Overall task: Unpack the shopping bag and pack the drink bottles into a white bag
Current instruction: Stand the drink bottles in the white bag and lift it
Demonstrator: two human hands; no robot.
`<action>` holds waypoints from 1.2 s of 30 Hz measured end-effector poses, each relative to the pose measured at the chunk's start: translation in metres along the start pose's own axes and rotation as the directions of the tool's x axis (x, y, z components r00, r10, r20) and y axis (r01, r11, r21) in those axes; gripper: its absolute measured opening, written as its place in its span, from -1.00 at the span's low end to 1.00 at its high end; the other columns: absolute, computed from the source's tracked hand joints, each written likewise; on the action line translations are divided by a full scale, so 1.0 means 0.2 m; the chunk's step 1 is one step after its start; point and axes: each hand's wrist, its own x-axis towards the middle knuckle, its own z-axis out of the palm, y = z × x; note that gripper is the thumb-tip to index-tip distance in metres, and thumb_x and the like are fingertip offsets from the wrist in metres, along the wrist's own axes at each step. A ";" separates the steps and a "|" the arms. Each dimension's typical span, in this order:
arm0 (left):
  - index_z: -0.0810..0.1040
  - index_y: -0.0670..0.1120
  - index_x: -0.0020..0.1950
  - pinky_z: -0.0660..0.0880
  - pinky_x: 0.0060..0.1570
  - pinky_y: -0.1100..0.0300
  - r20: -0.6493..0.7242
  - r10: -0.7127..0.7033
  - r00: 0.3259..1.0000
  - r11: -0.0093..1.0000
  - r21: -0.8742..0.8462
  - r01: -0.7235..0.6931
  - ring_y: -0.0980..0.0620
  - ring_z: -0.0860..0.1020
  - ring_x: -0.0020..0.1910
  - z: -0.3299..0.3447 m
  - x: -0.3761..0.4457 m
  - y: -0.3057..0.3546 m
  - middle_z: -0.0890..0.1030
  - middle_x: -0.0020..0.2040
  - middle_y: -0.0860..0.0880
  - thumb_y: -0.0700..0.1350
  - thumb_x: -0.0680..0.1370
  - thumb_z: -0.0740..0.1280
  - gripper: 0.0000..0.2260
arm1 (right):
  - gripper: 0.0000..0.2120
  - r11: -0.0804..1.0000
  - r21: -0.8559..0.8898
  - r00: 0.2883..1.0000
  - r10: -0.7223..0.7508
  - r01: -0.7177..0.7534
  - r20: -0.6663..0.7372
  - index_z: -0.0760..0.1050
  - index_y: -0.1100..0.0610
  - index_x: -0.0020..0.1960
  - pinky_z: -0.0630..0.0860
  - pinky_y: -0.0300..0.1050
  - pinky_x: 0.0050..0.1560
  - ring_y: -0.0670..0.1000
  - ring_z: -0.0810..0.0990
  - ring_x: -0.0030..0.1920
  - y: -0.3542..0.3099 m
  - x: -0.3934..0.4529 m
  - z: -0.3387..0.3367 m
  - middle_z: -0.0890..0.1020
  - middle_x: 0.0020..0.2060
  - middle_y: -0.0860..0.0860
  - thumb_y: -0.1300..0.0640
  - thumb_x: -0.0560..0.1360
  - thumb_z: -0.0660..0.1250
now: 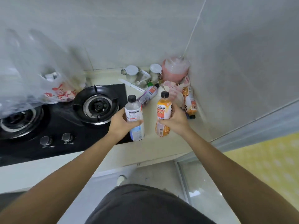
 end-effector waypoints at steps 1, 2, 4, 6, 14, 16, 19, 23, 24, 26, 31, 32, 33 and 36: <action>0.63 0.04 0.15 0.65 0.10 0.05 -0.024 -0.007 1.000 1.000 -0.018 0.007 0.15 0.70 -0.02 -0.01 -0.06 0.01 0.74 -0.01 0.12 -0.08 0.31 0.68 -0.54 | -0.40 1.000 -0.004 0.999 -0.021 0.022 0.026 0.50 -0.08 0.12 0.67 0.07 0.07 -0.11 0.69 -0.01 -0.02 -0.03 0.01 0.71 -0.04 -0.15 0.04 0.16 0.69; 0.62 0.03 0.16 0.65 0.08 0.08 -0.050 -0.019 0.999 0.999 -0.032 0.018 0.15 0.70 -0.02 -0.02 -0.12 0.01 0.74 -0.01 0.12 -0.09 0.32 0.68 -0.54 | -0.42 0.999 -0.002 0.997 -0.050 0.050 0.053 0.49 -0.06 0.09 0.66 0.06 0.07 -0.11 0.68 -0.02 -0.05 -0.07 0.03 0.70 -0.05 -0.14 0.06 0.18 0.70; 0.61 0.02 0.19 0.67 0.00 0.15 -0.104 -0.043 0.994 0.998 -0.047 0.038 0.16 0.70 -0.02 -0.05 -0.26 0.03 0.73 0.01 0.11 -0.11 0.35 0.67 -0.54 | -0.45 0.993 0.022 0.987 -0.117 0.115 0.107 0.47 -0.05 0.07 0.65 0.03 0.06 -0.14 0.67 -0.03 -0.09 -0.14 0.07 0.69 -0.06 -0.15 0.10 0.21 0.70; 0.61 0.01 0.20 0.67 -0.03 0.16 -0.172 -0.055 0.984 0.998 -0.047 0.047 0.15 0.69 0.00 -0.10 -0.42 0.02 0.73 0.03 0.10 -0.08 0.36 0.66 -0.54 | -0.43 0.983 0.058 0.969 -0.181 0.174 0.168 0.47 -0.07 0.10 0.66 0.00 0.08 -0.18 0.67 -0.01 -0.14 -0.23 0.12 0.69 -0.05 -0.18 0.11 0.23 0.70; 0.60 0.02 0.22 0.63 -0.18 0.22 -0.432 -0.120 0.894 0.990 0.016 0.141 0.12 0.66 0.00 -0.59 -1.12 -0.10 0.70 0.05 0.10 -0.04 0.38 0.63 -0.55 | -0.38 0.922 0.119 0.823 -0.383 0.369 0.419 0.49 -0.07 0.18 0.65 0.04 0.14 -0.11 0.65 0.09 -0.53 -0.66 0.56 0.68 0.08 -0.13 0.05 0.23 0.71; 0.61 0.02 0.20 0.64 -0.10 0.17 -0.507 -0.139 0.851 0.987 -0.005 0.158 0.09 0.67 0.00 -0.76 -1.31 -0.16 0.70 0.04 0.09 -0.03 0.37 0.64 -0.56 | -0.35 0.905 0.127 0.769 -0.413 0.406 0.488 0.48 -0.09 0.23 0.64 0.05 0.18 -0.12 0.64 0.12 -0.65 -0.79 0.72 0.66 0.11 -0.14 0.05 0.24 0.71; 0.61 0.07 0.17 0.61 -0.07 0.22 -0.605 -0.181 0.775 0.981 -0.059 0.183 0.13 0.67 -0.02 -1.04 -1.61 -0.29 0.70 0.02 0.12 -0.02 0.37 0.63 -0.59 | -0.41 0.885 0.138 0.700 -0.440 0.446 0.562 0.48 -0.12 0.12 0.65 0.03 0.16 -0.13 0.64 0.09 -0.83 -1.01 1.01 0.66 0.05 -0.16 0.03 0.21 0.71; 0.61 0.07 0.20 0.65 0.03 0.13 -0.704 -0.237 0.670 0.971 -0.142 0.194 0.10 0.69 0.02 -1.41 -1.99 -0.52 0.71 0.08 0.11 0.02 0.36 0.64 -0.55 | -0.44 0.862 0.152 0.614 -0.458 0.484 0.643 0.48 -0.11 0.09 0.65 0.04 0.15 -0.15 0.63 0.06 -1.06 -1.36 1.45 0.66 0.01 -0.17 0.03 0.22 0.70; 0.61 0.06 0.20 0.65 0.03 0.12 -0.723 -0.248 0.645 0.968 -0.159 0.194 0.10 0.70 0.02 -1.50 -2.08 -0.59 0.71 0.07 0.11 0.01 0.36 0.64 -0.55 | -0.44 0.853 0.162 0.594 -0.469 0.496 0.653 0.48 -0.12 0.09 0.65 0.05 0.14 -0.15 0.63 0.06 -1.10 -1.45 1.57 0.66 0.00 -0.16 0.02 0.21 0.70; 0.62 0.04 0.17 0.64 -0.02 0.16 -0.755 -0.263 0.601 0.964 -0.184 0.192 0.14 0.70 -0.02 -1.69 -2.24 -0.71 0.72 0.03 0.11 -0.02 0.35 0.65 -0.56 | -0.42 0.839 0.179 0.566 -0.488 0.513 0.664 0.47 -0.13 0.12 0.65 0.06 0.14 -0.14 0.64 0.07 -1.19 -1.64 1.80 0.66 0.00 -0.15 0.01 0.22 0.70; 0.60 0.09 0.15 0.60 -0.13 0.26 -0.800 -0.293 0.524 0.954 -0.212 0.210 0.23 0.66 -0.08 -2.11 -2.58 -0.96 0.70 -0.02 0.14 -0.03 0.35 0.64 -0.58 | -0.43 0.828 0.177 0.536 -0.491 0.532 0.687 0.43 -0.14 0.10 0.67 0.08 0.10 -0.10 0.64 0.06 -1.39 -2.01 2.27 0.65 0.01 -0.16 -0.02 0.24 0.69; 0.61 0.11 0.14 0.63 -0.07 0.19 -0.804 -0.306 0.509 0.950 -0.226 0.213 0.20 0.66 -0.07 -2.18 -2.62 -1.00 0.71 -0.02 0.15 -0.02 0.34 0.65 -0.58 | -0.44 0.824 0.174 0.533 -0.494 0.539 0.687 0.43 -0.13 0.09 0.66 0.08 0.09 -0.10 0.64 0.05 -1.43 -2.06 2.33 0.65 0.00 -0.16 -0.01 0.24 0.68; 0.61 0.13 0.12 0.65 -0.01 0.11 -0.807 -0.318 0.497 0.946 -0.239 0.218 0.17 0.67 -0.05 -2.26 -2.66 -1.04 0.71 -0.02 0.15 -0.01 0.33 0.65 -0.58 | -0.44 0.823 0.171 0.533 -0.494 0.542 0.687 0.43 -0.12 0.09 0.66 0.07 0.10 -0.10 0.63 0.05 -1.47 -2.10 2.39 0.65 -0.01 -0.16 0.00 0.25 0.68; 0.62 0.12 0.13 0.66 0.07 -0.02 -0.814 -0.326 0.482 0.944 -0.252 0.213 0.13 0.68 -0.01 -2.45 -2.70 -1.13 0.71 -0.01 0.16 0.04 0.29 0.65 -0.55 | -0.44 0.815 0.141 0.538 -0.490 0.562 0.686 0.44 -0.10 0.11 0.64 0.07 0.10 -0.10 0.63 0.04 -1.57 -2.15 2.54 0.65 -0.01 -0.16 0.01 0.24 0.67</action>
